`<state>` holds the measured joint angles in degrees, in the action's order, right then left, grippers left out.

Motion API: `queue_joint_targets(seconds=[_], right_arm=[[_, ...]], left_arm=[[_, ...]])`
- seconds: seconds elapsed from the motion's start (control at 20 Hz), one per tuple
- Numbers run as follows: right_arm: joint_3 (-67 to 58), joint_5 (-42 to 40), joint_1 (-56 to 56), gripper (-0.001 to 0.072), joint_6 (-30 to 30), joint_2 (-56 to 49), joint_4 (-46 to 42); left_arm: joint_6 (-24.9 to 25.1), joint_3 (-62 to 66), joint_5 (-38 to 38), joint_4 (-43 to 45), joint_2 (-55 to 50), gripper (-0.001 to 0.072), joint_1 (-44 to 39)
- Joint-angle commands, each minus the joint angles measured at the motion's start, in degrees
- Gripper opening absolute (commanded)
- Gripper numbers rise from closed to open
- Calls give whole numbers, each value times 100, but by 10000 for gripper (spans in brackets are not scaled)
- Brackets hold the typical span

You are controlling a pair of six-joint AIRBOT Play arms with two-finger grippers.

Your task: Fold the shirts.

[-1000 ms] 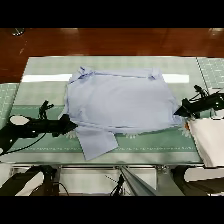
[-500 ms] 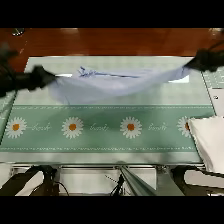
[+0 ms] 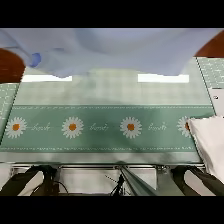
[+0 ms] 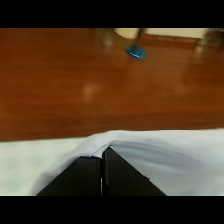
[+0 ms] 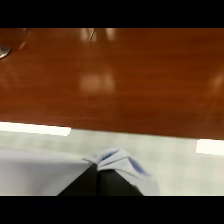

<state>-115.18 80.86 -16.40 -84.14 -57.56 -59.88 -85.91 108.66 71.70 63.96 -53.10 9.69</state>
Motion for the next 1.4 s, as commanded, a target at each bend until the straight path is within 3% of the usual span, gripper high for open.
queue_joint_targets(seconds=[0.0, 0.25, 0.45, 0.65, 0.8, 0.95, 1.05, 1.2, 1.35], right_arm=[[-111, 658, 9, 24, -195, 999, -787], [-111, 1182, 9, 24, -442, 1947, -1178], [46, 1373, 9, 24, -461, 2100, -1259], [1539, 1283, 9, 23, -345, 2098, -660], [3298, 590, 11, 24, -26, 1967, -90], [4752, -417, 37, 23, 702, 1290, 874], [5047, -1108, 358, 23, 940, 428, 859], [4883, -2800, 981, 23, 894, -1211, 791], [3674, -3040, 1049, 23, 581, -3051, 844]], left_arm=[[-271, 844, 743, 1609, 616, 22, 4], [-271, 841, 1001, 2074, 1718, 23, -7], [-225, 343, 1047, 2074, 2218, 23, -70], [-229, -1158, 1038, 2065, 2208, 23, -79], [-223, -2575, 723, 1847, 1858, 23, -79], [-181, -3628, -232, 1467, 1021, 23, -81], [-181, -3775, -634, 1207, 103, 23, -83], [-715, -3679, -1064, 1095, -1370, 23, -118], [-748, -3423, -1569, 1075, -2583, 23, -306]])
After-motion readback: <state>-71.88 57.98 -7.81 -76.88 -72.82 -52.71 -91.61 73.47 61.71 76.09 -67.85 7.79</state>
